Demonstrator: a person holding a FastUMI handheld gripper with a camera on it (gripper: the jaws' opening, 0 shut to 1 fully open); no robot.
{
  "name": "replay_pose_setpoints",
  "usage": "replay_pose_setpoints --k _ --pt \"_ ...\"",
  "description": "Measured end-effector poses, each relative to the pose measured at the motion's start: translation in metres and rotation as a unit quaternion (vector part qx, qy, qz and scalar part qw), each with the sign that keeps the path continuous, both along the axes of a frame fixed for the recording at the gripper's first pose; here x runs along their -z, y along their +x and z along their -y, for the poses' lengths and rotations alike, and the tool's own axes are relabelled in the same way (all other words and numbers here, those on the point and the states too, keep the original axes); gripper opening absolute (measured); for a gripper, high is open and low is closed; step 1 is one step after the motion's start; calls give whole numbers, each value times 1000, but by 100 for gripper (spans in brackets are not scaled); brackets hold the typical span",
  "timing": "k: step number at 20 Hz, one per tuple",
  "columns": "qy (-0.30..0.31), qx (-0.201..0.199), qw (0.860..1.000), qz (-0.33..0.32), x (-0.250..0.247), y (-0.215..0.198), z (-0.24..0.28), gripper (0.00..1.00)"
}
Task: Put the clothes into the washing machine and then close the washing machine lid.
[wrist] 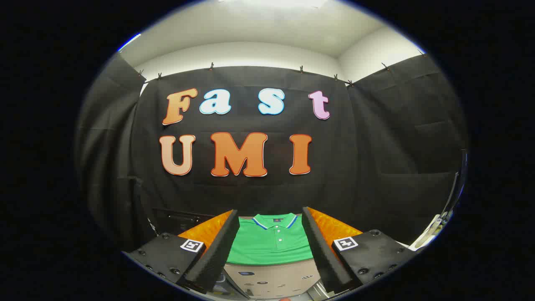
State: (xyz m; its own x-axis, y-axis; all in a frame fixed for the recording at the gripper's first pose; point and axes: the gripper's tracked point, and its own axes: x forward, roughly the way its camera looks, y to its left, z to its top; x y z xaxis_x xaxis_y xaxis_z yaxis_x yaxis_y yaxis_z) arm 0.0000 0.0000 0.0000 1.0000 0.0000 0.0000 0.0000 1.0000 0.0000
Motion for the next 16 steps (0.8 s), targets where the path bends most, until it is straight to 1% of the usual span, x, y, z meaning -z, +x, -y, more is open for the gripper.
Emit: replay_pose_setpoints --k 4,16 --pt "-4 1 1000 -7 7 3 1 97" --pt "-16 -1 1000 -8 7 19 -4 97"
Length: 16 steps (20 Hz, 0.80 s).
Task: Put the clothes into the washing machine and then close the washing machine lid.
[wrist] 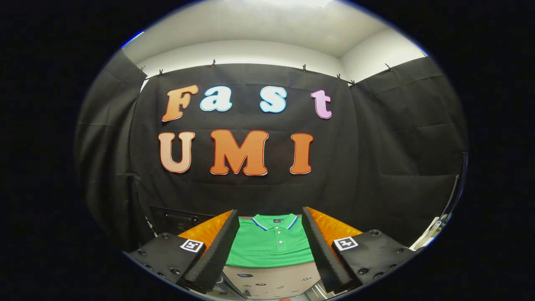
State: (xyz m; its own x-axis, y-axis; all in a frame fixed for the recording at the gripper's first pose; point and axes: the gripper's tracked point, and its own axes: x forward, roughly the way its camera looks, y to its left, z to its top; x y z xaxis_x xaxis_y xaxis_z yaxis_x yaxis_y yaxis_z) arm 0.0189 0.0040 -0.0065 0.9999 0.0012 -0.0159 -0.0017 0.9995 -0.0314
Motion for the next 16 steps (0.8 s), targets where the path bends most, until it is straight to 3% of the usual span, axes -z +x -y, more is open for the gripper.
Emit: replay_pose_setpoints --k 16 --pt "-16 1 1000 -15 11 25 -3 97"
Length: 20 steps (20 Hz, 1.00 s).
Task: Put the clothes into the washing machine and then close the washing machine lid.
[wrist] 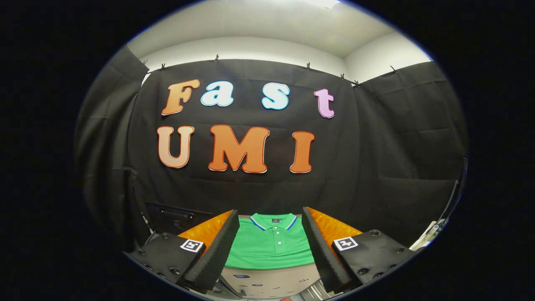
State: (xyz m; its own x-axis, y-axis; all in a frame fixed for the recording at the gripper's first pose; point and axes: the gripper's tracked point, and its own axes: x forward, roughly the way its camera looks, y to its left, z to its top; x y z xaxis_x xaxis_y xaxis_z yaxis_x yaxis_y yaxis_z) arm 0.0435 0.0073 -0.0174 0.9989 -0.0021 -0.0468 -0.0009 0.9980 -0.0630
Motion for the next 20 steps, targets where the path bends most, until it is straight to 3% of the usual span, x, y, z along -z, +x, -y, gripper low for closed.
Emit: replay_pose_setpoints --k 11,20 --pt "8 -16 996 -85 75 118 16 97" --pt "22 -6 976 -216 180 192 39 98"
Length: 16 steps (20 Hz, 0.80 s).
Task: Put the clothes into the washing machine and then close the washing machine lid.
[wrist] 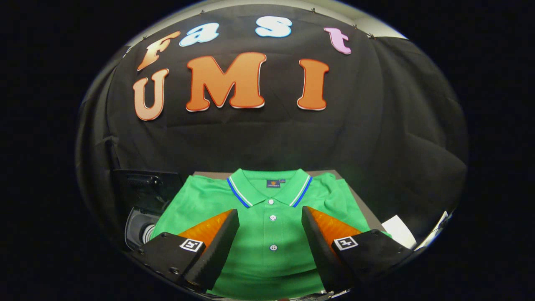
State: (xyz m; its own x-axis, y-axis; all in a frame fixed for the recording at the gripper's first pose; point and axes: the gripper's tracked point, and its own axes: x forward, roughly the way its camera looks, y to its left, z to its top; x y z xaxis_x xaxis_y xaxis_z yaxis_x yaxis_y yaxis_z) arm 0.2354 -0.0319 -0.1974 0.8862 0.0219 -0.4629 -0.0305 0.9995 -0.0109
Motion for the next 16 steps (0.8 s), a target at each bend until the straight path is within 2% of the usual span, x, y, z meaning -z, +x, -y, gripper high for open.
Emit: replay_pose_setpoints --k 5,13,16 --pt "27 16 998 -54 33 11 10 98" --pt "18 4 997 -78 35 13 5 97" --pt "17 -9 996 -88 36 12 0 77"
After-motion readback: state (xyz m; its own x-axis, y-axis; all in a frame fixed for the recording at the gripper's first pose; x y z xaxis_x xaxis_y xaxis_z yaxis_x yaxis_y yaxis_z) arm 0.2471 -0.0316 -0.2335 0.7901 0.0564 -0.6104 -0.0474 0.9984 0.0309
